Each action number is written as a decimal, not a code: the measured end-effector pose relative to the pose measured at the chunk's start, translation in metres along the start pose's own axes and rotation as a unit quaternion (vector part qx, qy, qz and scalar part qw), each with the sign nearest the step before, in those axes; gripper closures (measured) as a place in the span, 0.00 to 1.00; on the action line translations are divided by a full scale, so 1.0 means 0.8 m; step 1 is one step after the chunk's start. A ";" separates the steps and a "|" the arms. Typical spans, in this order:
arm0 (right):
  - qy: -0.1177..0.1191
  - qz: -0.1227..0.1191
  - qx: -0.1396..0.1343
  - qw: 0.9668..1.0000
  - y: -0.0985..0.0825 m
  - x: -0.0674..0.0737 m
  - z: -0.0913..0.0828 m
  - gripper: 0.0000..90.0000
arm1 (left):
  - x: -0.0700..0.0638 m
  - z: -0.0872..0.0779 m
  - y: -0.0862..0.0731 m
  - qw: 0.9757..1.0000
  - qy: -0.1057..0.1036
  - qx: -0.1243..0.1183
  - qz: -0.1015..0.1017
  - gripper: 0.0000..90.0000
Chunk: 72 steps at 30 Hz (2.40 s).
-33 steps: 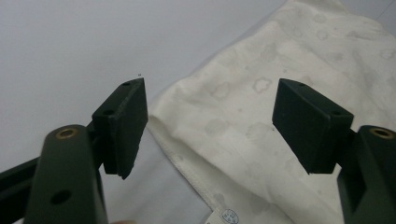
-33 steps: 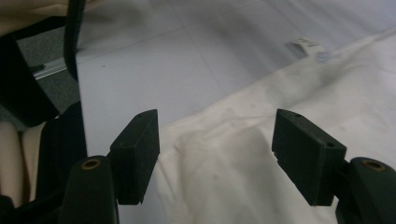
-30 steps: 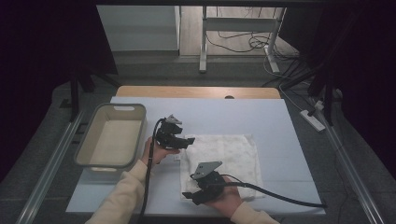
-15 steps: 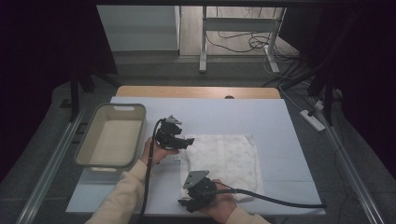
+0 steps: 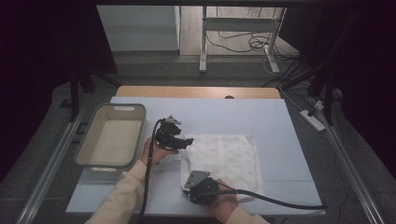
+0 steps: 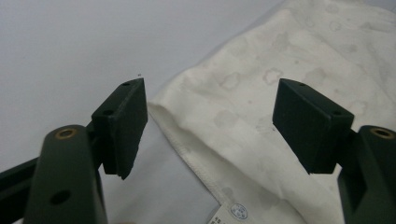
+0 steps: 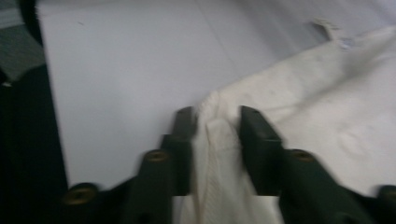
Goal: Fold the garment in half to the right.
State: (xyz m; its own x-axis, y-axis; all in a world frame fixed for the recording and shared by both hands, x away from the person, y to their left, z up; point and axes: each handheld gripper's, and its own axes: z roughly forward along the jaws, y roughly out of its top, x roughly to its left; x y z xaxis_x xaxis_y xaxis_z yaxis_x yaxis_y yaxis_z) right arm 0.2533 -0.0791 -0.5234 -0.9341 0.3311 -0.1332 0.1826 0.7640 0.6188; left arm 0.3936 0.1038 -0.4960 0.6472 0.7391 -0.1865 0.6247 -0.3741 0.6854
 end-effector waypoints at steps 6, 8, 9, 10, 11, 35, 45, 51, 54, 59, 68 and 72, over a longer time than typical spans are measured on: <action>0.025 0.037 -0.010 0.999 -0.005 -0.016 -0.004 0.91 | 0.004 0.009 0.000 1.000 0.010 0.005 -0.009 0.30; 0.026 0.035 -0.016 0.999 -0.006 -0.015 -0.005 0.92 | 0.008 0.015 0.000 1.000 0.015 0.008 -0.013 0.30; 0.027 0.035 -0.018 0.999 -0.006 -0.015 -0.005 0.92 | 0.009 0.018 0.000 1.000 0.019 0.009 -0.013 0.30; 0.025 0.031 -0.016 0.999 -0.006 -0.015 -0.006 0.92 | 0.011 0.021 0.000 1.000 0.022 0.011 -0.013 0.30; 0.029 0.031 -0.027 0.999 -0.006 -0.015 -0.007 0.92 | 0.013 0.024 0.001 1.000 0.024 0.012 -0.013 0.30; 0.058 0.060 -0.046 0.995 -0.010 -0.026 -0.011 0.92 | 0.019 0.051 -0.006 0.998 -0.028 0.048 -0.006 0.91; 0.056 0.061 -0.066 0.994 -0.008 -0.026 -0.019 0.92 | 0.021 0.025 -0.002 0.999 -0.034 0.005 -0.015 0.95; 0.054 0.066 -0.089 0.992 -0.003 -0.030 -0.027 0.92 | 0.020 0.017 0.001 0.999 -0.031 -0.007 -0.017 0.95; 0.054 0.068 -0.102 0.991 0.000 -0.032 -0.031 0.92 | 0.019 0.013 0.002 0.999 -0.028 -0.010 -0.018 0.95; 0.055 0.068 -0.112 0.990 0.002 -0.034 -0.035 0.92 | 0.020 0.007 0.003 0.999 -0.024 -0.016 -0.020 0.95; 0.058 0.060 -0.121 0.989 0.011 -0.035 -0.034 0.92 | 0.024 -0.004 0.006 0.999 -0.018 -0.027 -0.026 0.95; 0.059 0.055 -0.123 0.989 0.017 -0.034 -0.031 0.92 | 0.026 -0.012 0.008 0.999 -0.015 -0.035 -0.029 0.95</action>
State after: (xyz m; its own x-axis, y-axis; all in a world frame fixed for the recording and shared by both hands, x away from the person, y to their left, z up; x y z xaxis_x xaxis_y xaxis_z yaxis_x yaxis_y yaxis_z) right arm 0.2739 -0.0917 -0.4920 -0.9448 0.3267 0.0268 0.2180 0.5652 0.7956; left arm 0.4067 0.1220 -0.4890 0.6241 0.7407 -0.2487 0.6305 -0.2894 0.7202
